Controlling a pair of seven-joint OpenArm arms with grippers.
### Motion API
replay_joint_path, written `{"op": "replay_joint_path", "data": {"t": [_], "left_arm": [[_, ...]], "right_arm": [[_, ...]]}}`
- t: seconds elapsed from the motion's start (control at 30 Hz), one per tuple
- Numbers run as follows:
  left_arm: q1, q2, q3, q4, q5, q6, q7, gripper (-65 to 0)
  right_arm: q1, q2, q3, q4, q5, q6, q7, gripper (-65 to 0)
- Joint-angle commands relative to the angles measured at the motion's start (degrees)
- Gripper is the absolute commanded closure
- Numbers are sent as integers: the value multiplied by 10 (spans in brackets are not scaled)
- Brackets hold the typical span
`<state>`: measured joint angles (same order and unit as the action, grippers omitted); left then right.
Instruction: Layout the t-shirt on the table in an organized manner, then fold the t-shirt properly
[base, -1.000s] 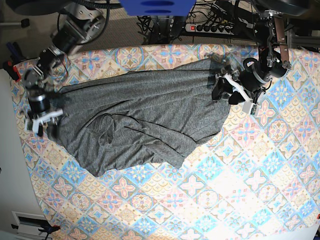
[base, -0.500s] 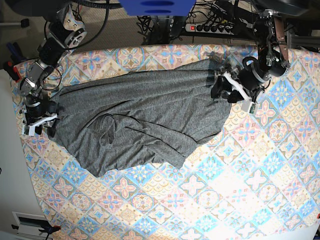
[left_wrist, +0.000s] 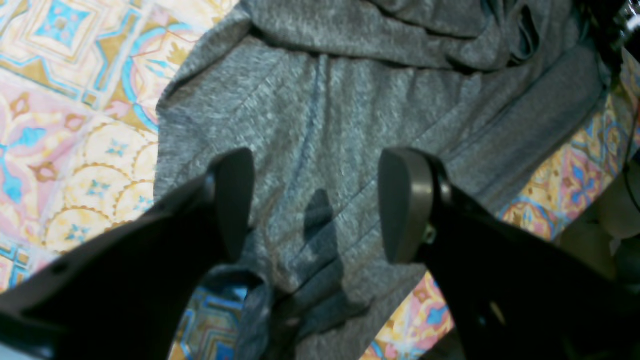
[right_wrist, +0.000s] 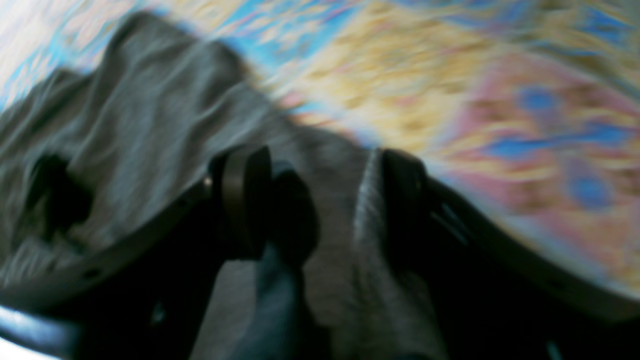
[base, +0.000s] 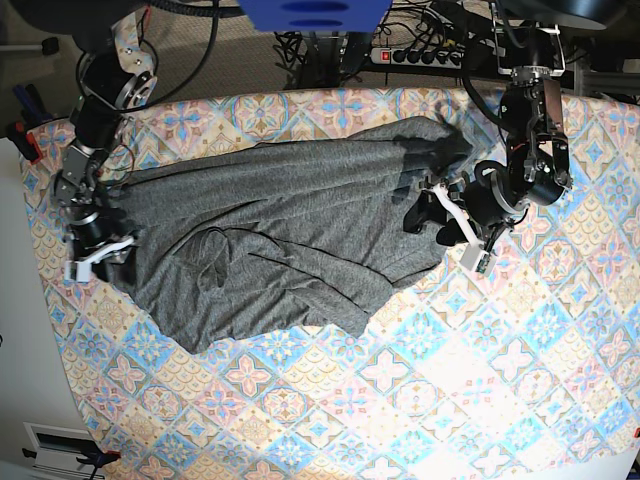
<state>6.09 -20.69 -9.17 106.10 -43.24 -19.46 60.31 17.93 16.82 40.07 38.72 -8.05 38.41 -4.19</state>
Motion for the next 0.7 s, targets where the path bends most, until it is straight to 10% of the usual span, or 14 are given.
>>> {"op": "replay_joint_path", "data": {"t": [0.0, 0.13, 0.33, 0.67], "left_arm": [[-7, -6, -3, 8, -7, -2, -8, -378], [-5, -6, -4, 8, -7, -2, -7, -378], [6, -6, -5, 8, -7, -2, -8, -378], [12, -6, -4, 7, -7, -2, -8, -378]], "right_arm": [[9, 12, -6, 6, 6, 4, 15, -338], [5, 12, -18, 8, 6, 4, 17, -286], [-20, 12, -15, 11, -3, 3, 16, 0], [-110, 7, 75, 237, -5, 2, 12, 0]]}}
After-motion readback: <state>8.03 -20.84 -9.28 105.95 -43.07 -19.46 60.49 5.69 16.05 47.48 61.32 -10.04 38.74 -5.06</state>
